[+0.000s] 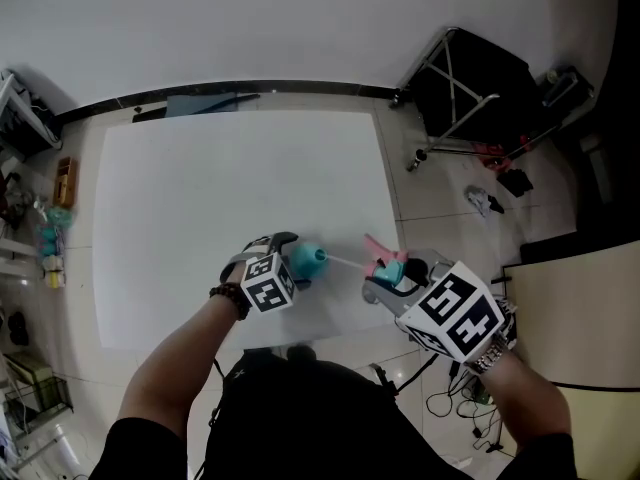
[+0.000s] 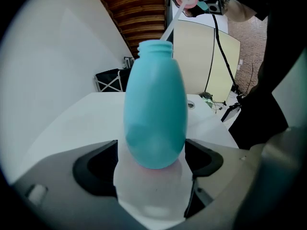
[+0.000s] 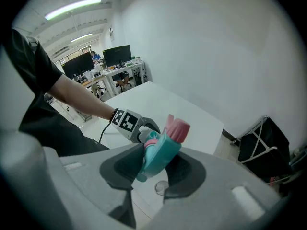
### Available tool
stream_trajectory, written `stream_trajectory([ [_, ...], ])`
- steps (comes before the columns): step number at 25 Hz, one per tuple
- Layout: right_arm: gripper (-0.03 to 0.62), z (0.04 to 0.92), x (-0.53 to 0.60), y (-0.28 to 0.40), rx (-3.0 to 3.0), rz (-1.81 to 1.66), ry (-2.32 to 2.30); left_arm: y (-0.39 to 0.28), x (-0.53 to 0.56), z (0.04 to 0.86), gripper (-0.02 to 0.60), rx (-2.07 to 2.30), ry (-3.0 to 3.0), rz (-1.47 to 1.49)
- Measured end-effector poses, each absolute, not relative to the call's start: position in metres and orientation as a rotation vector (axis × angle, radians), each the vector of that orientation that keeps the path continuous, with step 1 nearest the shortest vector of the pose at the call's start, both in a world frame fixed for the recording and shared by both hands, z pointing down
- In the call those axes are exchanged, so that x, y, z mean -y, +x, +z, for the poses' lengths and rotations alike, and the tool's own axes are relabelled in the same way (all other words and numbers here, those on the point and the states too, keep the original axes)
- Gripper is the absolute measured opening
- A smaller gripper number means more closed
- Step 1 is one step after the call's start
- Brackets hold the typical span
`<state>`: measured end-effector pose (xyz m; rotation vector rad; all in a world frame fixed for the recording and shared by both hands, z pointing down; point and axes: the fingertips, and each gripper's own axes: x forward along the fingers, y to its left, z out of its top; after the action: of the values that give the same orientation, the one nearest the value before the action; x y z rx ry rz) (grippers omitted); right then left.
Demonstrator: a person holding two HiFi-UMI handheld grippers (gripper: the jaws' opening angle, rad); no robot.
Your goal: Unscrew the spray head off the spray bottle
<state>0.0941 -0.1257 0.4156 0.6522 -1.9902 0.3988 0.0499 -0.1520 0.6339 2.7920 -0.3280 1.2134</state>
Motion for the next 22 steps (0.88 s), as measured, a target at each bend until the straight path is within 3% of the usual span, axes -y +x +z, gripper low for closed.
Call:
stream_trajectory([
  [4, 0.118, 0.417, 0.126, 0.095, 1.981, 0.393, 0.645, 0.054, 0.152, 0.637, 0.446, 0.338, 2.807, 1.214],
  [6, 0.118, 0.417, 0.125, 0.095, 1.978, 0.392, 0.643, 0.056, 0.153, 0.637, 0.413, 0.346, 2.820, 1.215],
  [22, 0.118, 0.418, 0.127, 0.094, 2.001, 0.381, 0.639, 0.043, 0.151, 0.609, 0.386, 0.384, 2.898, 1.341],
])
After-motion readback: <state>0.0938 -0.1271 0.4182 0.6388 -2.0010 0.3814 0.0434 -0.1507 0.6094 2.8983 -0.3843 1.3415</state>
